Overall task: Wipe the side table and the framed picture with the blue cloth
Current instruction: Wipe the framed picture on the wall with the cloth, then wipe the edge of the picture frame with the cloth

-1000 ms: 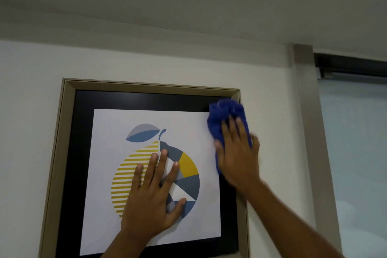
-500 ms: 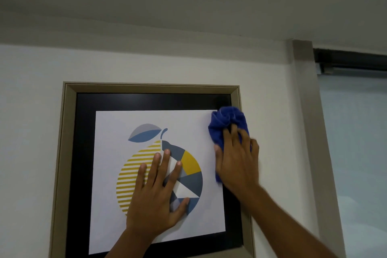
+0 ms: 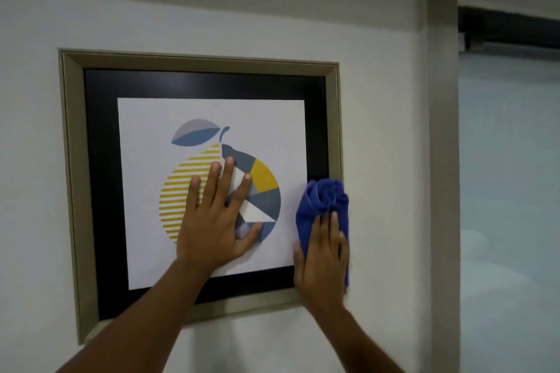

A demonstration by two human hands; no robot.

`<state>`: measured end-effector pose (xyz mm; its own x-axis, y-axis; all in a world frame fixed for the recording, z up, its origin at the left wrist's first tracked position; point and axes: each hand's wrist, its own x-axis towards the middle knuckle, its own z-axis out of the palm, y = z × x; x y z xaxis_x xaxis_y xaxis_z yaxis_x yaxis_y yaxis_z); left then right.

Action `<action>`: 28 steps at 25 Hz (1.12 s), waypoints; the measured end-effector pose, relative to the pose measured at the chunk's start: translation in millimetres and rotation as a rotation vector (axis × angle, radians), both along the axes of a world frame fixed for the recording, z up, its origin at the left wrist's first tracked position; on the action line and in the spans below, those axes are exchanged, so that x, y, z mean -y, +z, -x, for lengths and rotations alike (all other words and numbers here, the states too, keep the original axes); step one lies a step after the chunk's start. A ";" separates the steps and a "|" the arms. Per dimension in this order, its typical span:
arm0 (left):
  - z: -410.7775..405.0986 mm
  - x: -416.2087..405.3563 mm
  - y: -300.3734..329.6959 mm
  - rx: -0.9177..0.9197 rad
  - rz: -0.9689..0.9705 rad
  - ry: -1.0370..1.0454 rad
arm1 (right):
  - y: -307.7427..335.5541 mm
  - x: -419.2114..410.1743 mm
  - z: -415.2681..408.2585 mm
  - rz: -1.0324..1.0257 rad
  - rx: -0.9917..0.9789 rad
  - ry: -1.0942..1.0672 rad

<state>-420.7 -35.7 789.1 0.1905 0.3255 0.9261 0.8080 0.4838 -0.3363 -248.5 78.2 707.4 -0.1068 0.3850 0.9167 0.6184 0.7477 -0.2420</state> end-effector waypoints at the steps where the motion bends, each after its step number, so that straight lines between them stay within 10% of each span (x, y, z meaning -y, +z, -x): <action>1: 0.0 0.4 -0.5 0.004 0.009 0.001 | -18.8 1.2 -1.7 0.040 0.016 0.031; 8: -35.1 -9.3 -35.1 0.210 0.101 -0.062 | -44.9 2.2 -42.4 -0.001 0.062 0.124; 15: -164.8 -71.5 -198.8 0.217 0.581 -0.303 | -202.3 -1.8 -163.0 0.308 -0.067 0.048; 22: -329.7 -93.5 -480.4 0.385 1.253 -0.598 | -445.3 45.2 -358.5 0.811 -0.059 -0.227; 28: -436.9 -75.7 -774.7 0.224 1.744 -0.752 | -697.3 87.8 -464.5 1.142 0.522 -0.279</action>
